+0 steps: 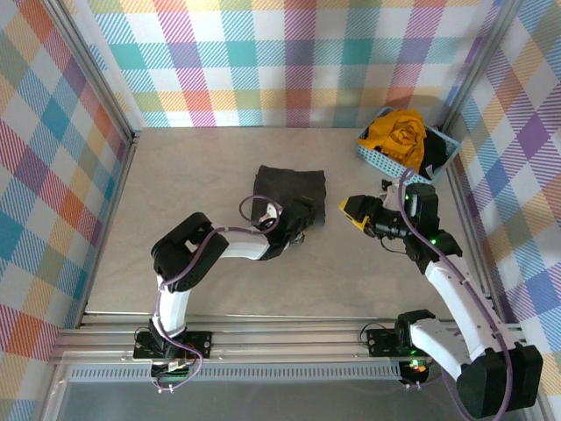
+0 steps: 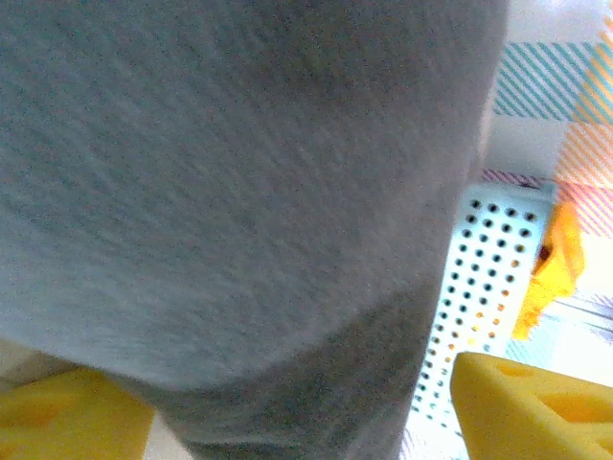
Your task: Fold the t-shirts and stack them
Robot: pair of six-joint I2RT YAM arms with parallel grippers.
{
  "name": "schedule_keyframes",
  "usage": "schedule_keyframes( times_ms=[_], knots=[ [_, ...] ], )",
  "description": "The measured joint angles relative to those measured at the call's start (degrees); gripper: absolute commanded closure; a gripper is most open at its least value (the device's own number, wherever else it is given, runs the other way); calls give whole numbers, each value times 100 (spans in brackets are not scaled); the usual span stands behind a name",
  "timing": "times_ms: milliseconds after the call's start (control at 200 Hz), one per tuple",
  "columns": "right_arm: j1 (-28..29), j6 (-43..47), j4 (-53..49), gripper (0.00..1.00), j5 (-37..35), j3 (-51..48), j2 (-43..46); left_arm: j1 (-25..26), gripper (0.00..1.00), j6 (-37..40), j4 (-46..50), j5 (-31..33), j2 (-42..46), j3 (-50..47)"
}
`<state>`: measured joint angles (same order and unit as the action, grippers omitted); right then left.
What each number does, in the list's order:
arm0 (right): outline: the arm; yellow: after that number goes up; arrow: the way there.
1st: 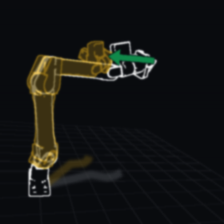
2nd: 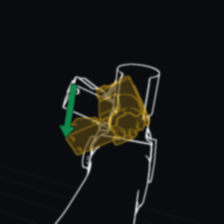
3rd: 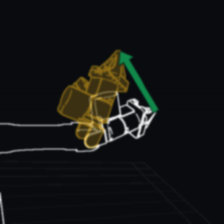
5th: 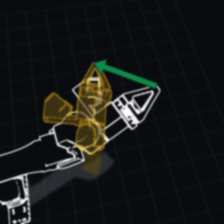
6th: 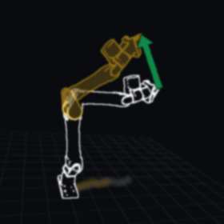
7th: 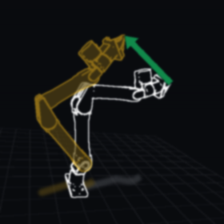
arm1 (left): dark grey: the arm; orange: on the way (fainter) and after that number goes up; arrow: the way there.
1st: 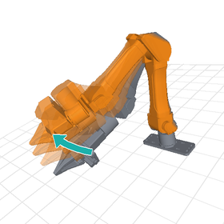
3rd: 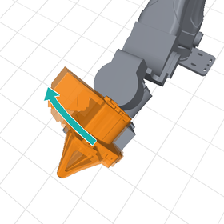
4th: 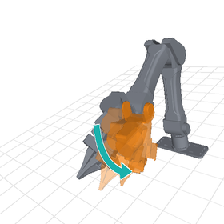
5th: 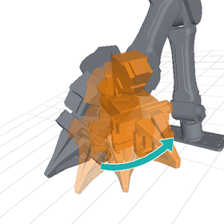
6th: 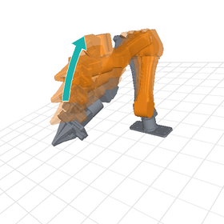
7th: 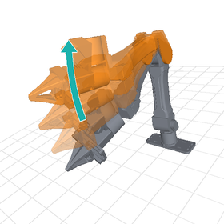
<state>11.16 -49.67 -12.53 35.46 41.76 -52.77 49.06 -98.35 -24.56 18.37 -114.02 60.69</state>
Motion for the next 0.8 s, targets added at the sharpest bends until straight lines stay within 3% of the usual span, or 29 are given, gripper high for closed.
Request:
schedule_keyframes(
  times_ms=[70, 125, 190, 250, 380, 480, 635, 800],
  knots=[
    [-26, 76, -118, 44, 26, 0, -4, 0, 32, -92, -122, -2, -186, 129],
    [-39, 127, -214, 44, 42, 0, -20, -2, 51, -192, -179, 35, -286, 214],
    [-66, 192, -313, 44, 46, 7, -44, -22, 83, -256, -251, 37, -490, 361],
    [-70, 251, -444, 45, 44, 52, -90, -55, 100, -284, -284, 33, -654, 470],
    [-76, 354, -680, 45, 22, 210, -195, -240, 100, -321, -267, 11, -673, 485],
    [-103, 420, -813, 46, -7, 345, -205, -699, 100, -254, -302, -247, -479, 208],
    [-146, 459, -833, 46, -7, 444, -299, -2175, 100, 555, -203, -1005, 59, -282],
    [-146, 455, -807, 46, -48, 452, -476, -3882, 100, 1845, 435, -2127, 170, -46]
  ],
)
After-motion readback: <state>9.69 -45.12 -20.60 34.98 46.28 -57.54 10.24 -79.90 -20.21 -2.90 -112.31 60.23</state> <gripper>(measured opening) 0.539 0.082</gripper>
